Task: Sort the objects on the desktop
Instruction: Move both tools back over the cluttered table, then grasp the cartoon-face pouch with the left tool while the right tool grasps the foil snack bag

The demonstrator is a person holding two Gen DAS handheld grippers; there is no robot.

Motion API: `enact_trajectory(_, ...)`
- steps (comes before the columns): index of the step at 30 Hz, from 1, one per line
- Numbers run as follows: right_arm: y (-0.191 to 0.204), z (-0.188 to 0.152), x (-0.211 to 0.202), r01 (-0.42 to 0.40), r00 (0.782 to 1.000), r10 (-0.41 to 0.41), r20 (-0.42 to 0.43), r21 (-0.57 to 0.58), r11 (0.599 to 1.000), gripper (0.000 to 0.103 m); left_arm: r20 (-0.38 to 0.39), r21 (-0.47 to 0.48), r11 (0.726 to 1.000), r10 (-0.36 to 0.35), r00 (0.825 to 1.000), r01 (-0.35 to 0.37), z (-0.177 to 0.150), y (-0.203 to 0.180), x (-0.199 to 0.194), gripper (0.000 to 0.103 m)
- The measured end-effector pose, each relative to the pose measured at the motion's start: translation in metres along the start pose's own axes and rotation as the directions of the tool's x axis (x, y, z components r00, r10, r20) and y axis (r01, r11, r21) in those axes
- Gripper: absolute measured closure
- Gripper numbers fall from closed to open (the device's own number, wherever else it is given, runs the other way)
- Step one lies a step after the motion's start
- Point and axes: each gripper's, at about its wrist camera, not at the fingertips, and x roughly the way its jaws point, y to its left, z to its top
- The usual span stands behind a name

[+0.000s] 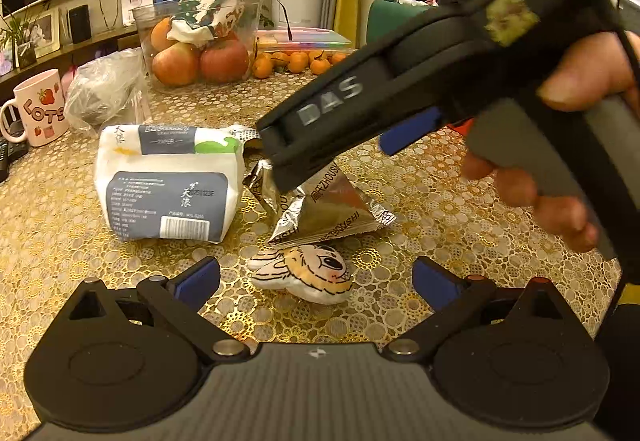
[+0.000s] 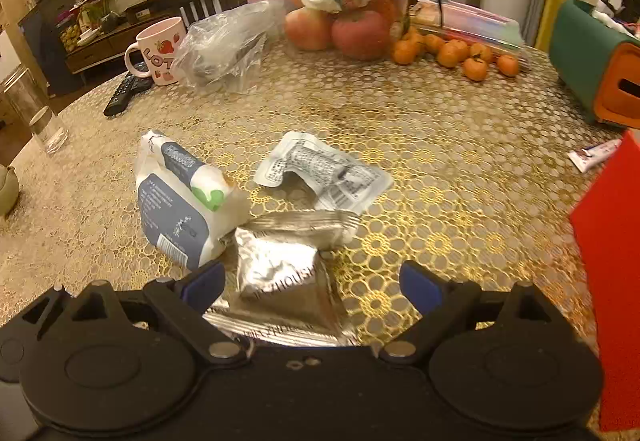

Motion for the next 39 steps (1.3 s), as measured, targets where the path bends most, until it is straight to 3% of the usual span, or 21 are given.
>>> enact_trajectory(15, 0.0, -0.003, 0.033, 0.008, 0.999, -0.007, -0.051, 0.011, 1.0, 0.012, 0.01, -0.011, 0.999, 0.053, 0.999, -0.052, -0.001, 0.003, 0.016, 0.002)
enact_trajectory(21, 0.005, -0.003, 0.036, 0.005, 0.999, -0.005, -0.052, -0.003, 1.0, 0.018, 0.007, -0.009, 0.999, 0.045, 0.999, -0.045, -0.001, 0.003, 0.019, 0.019)
enact_trajectory(23, 0.006, -0.002, 0.035, 0.001, 0.999, -0.001, -0.05, -0.004, 1.0, 0.021, 0.005, -0.007, 0.999, 0.042, 0.999, -0.042, 0.0, 0.002, 0.019, 0.034)
enact_trajectory(28, 0.01, -0.002, 0.032, -0.001, 0.999, 0.0, -0.04, -0.017, 1.0, 0.029, 0.003, -0.007, 0.999, 0.047, 0.999, -0.047, 0.0, 0.001, 0.019, 0.044)
enact_trajectory(32, 0.013, -0.002, 0.028, -0.013, 0.999, 0.012, -0.037, -0.027, 1.0, 0.042, -0.001, -0.014, 0.999, 0.049, 0.999, -0.049, 0.0, 0.003, 0.019, 0.045)
enact_trajectory(39, 0.016, -0.004, 0.024, -0.005, 1.0, 0.004, -0.023, -0.033, 0.999, 0.051, -0.011, -0.035, 0.998, 0.043, 0.999, -0.044, 0.0, 0.005, 0.016, 0.046)
